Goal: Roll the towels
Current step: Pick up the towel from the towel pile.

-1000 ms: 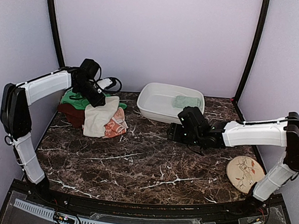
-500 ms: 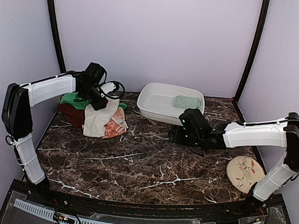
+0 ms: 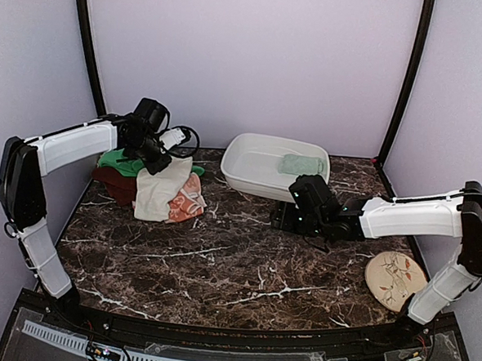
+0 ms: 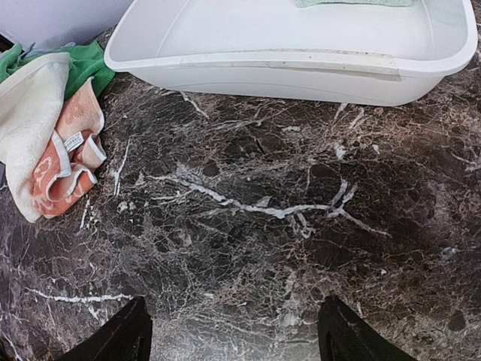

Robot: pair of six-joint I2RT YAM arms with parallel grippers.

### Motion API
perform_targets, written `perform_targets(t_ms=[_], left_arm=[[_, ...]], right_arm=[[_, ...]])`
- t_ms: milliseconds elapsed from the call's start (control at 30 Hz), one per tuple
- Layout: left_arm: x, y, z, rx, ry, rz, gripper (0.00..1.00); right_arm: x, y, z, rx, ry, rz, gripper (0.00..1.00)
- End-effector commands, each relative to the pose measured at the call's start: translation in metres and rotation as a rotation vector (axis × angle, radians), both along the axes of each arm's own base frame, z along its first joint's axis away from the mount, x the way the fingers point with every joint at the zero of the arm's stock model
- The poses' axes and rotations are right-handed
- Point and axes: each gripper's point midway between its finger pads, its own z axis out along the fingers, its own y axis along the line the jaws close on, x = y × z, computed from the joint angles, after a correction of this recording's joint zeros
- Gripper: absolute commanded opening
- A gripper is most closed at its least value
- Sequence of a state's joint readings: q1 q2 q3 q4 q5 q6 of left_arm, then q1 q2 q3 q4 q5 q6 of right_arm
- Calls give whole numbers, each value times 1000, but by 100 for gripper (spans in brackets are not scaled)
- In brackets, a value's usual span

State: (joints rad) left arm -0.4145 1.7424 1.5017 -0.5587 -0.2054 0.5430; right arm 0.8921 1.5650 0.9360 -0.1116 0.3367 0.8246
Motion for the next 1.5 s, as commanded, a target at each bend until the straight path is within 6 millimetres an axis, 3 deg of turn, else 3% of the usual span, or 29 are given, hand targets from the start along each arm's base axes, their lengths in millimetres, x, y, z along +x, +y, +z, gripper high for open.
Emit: perform_targets(t_ms=[0,133,467,667,733,767,867,933,1033,1200,1467], left_arm=[[0,7,-8,40,-2,14,24],[0,6,-12,35,9,17,1],[-3,-1,15,-21,-6,-1,0],[-19,-25,55,-160,20,-50,0],[-19,-23,60,-149,13,-55,0],[-19,-20,56,-123,16,-48,3],[-21,-6,27,-25,61,-30,54],[-30,-3,7,-2,107,-42,72],[-38,-2,-7,0,141,-45,75],[-26,8,-12,48,94,1,74],[-4,17,-32,134,32,35,58]], right_arm=[[2,-1,8,33,-18,-14,75],[2,-4,11,33,-24,-20,76],[6,-4,19,39,-33,-19,75],[7,-5,21,41,-34,-19,75],[8,-6,21,40,-33,-18,75],[8,-6,22,40,-34,-18,75],[8,-6,20,40,-31,-19,75],[8,-6,19,41,-30,-20,75],[7,-7,17,43,-25,-21,75],[7,-6,16,47,-22,-17,75],[4,-7,16,61,-20,-17,75]])
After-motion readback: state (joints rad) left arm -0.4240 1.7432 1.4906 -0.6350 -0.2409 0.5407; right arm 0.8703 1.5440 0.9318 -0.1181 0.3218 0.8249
